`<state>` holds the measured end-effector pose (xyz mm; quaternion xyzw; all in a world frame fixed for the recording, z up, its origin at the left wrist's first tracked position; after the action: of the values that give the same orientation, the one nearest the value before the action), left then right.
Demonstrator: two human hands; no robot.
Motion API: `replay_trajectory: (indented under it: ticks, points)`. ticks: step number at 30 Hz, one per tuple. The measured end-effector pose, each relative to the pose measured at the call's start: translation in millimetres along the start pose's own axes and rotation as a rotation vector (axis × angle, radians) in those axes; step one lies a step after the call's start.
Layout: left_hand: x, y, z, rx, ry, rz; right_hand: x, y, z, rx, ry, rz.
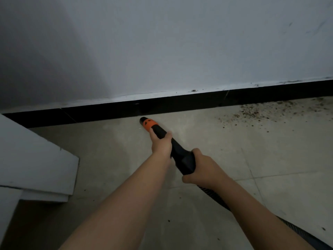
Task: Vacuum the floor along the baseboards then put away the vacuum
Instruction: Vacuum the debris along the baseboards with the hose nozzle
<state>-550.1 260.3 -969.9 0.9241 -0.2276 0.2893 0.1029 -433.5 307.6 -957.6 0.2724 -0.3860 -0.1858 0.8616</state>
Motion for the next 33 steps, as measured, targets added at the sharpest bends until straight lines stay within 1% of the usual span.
replay_trajectory:
  ticks: [3, 7, 12, 15, 18, 21, 23, 26, 30, 33]
  points:
    - [-7, 3, -4, 0.015, 0.013, 0.000, -8, -1, 7, -0.032, 0.010, 0.010]
    - [-18, 18, -11, 0.036, 0.000, -0.048, -17, -6, 25, -0.050, 0.035, 0.043]
    - [-28, 46, -19, -0.009, -0.033, -0.178, -24, -22, 53, -0.056, 0.100, 0.081]
    - [-22, 63, -20, -0.064, -0.056, -0.279, -26, -35, 62, -0.002, 0.137, 0.107]
    - [-13, 78, -16, -0.080, -0.056, -0.347, -28, -45, 66, 0.009, 0.154, 0.144]
    - [-11, 86, -12, -0.071, -0.023, -0.378, -26, -52, 68, 0.009, 0.161, 0.222]
    - [-10, 86, -10, -0.012, 0.020, -0.400, -23, -46, 69, 0.037, 0.167, 0.271]
    - [-10, 76, -5, 0.112, 0.097, -0.365, -17, -24, 63, 0.112, 0.154, 0.292]
    - [1, 53, -4, 0.166, 0.138, -0.314, -4, 10, 49, 0.233, 0.108, 0.276]
    - [13, 29, -3, 0.176, 0.184, -0.195, 8, 29, 40, 0.292, 0.078, 0.211]
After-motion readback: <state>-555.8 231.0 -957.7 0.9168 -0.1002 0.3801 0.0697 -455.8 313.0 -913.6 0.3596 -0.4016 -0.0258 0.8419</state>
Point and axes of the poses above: each hand's wrist, its own x-axis away from the middle knuckle, its own y-axis out of the back of the hand, z = x × y, the point moved 7 cm from there along -x, towards the middle knuckle, and after that the axes turned 7 degrees about -y, right-handed, at the moved point
